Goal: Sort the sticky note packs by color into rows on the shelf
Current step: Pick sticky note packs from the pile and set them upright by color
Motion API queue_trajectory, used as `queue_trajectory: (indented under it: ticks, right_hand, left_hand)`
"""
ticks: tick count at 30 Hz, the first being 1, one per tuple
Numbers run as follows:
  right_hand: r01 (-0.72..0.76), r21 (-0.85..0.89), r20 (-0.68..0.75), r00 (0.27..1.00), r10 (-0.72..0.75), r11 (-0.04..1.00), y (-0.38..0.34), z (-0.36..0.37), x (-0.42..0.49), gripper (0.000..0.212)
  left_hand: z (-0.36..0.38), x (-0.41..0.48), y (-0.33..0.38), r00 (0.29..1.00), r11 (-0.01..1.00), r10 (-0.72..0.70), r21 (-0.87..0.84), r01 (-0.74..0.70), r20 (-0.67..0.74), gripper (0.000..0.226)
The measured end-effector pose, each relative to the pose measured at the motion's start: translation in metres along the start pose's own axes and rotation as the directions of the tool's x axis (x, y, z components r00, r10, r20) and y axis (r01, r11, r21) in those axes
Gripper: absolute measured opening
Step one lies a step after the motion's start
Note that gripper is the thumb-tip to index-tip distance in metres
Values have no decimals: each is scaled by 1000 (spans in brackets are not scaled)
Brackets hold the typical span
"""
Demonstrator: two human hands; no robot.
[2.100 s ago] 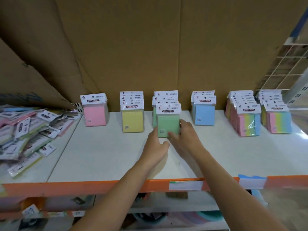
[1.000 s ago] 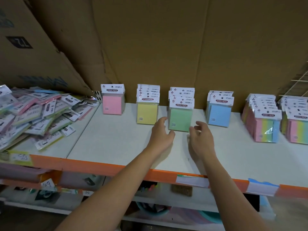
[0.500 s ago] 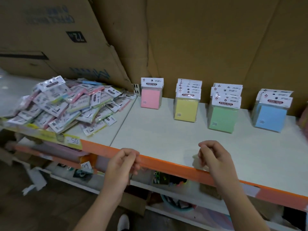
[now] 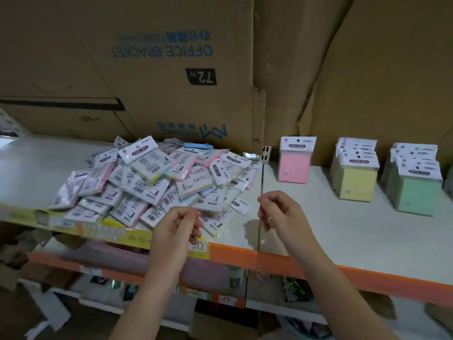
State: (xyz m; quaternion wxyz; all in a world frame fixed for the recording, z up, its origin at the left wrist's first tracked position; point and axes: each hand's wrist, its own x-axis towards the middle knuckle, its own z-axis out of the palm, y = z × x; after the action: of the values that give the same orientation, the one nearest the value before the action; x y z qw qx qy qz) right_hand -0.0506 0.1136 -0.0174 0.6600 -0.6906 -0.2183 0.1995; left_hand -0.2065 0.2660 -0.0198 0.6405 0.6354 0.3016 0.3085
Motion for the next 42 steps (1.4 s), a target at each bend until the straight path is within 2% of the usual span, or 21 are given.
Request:
queue_trajectory:
  ticks: [5, 8, 12, 14, 15, 16, 18, 21, 24, 26, 28, 30, 32, 35, 38, 40, 42]
  right_hand:
    - [-95, -55, -36, 995, 93, 994, -9, 65, 37, 16]
    - [-109, -118, -85, 991, 99, 987, -13, 89, 57, 19]
    - [-47, -410, -155, 988, -19, 911, -21, 106, 74, 21]
    - [-22, -521, -138, 989, -59, 853, -29, 115, 81, 22]
    - [-21, -584, -113, 992, -56, 811, -34, 120, 84, 24]
    - [-24, -641, -87, 995, -42, 767, -38, 125, 89, 26]
    - [-34, -692, -42, 999, 7, 721, -46, 136, 98, 32]
    - [-55, -680, 4, 997, 80, 732, -53, 148, 107, 38]
    - [-86, -566, -11, 995, 96, 820, -49, 145, 108, 35]
    - [-91, -532, -96, 994, 47, 842, -45, 133, 111, 29]
    - [-117, -525, -200, 980, 12, 843, -42, 120, 120, 25]
    - [-172, -540, -223, 973, 57, 824, -41, 110, 135, 35]
    - [-221, -550, -194, 972, 135, 805, -40, 106, 148, 44]
    - [-211, -571, -158, 976, 146, 793, -42, 108, 162, 48]
    - [-191, -623, -88, 981, 175, 758, -48, 112, 171, 48]
    - [-205, -625, -47, 973, 227, 753, -49, 115, 173, 49]
    - [-230, -634, -56, 966, 253, 738, -47, 116, 172, 47]
  left_hand:
    - [-29, 39, 11, 990, 989, 37, 140, -56, 133, 21]
    - [-38, 56, 16, 980, 963, 78, 240, -122, 183, 15]
    - [-50, 76, 21, 957, 877, 237, 387, -284, 167, 12]
    - [-59, 90, 23, 925, 730, 369, 586, -352, 95, 4]
    - [-62, 98, 24, 916, 617, 391, 713, -334, 91, 16]
    - [-67, 108, 22, 928, 515, 356, 806, -293, 109, 32]
    - [-75, 124, 21, 969, 396, 201, 893, -214, 143, 62]
    - [-82, 143, 21, 977, 320, 92, 923, -214, 194, 79]
    - [-85, 154, 24, 970, 239, 100, 942, -238, 220, 71]
    - [-85, 159, 24, 965, 201, 137, 948, -247, 222, 61]
    - [-82, 159, 22, 955, 224, 203, 940, -259, 214, 51]
    - [-73, 159, 24, 941, 261, 264, 924, -280, 211, 48]
    - [-61, 161, 26, 926, 233, 301, 925, -301, 226, 47]
    - [-41, 163, 25, 923, 93, 273, 948, -305, 270, 52]
    - [-27, 158, 17, 935, -58, 154, 948, -314, 319, 77]
    - [-27, 160, 17, 938, -22, 74, 941, -337, 338, 95]
    - [-31, 167, 18, 937, 89, 45, 932, -350, 347, 92]
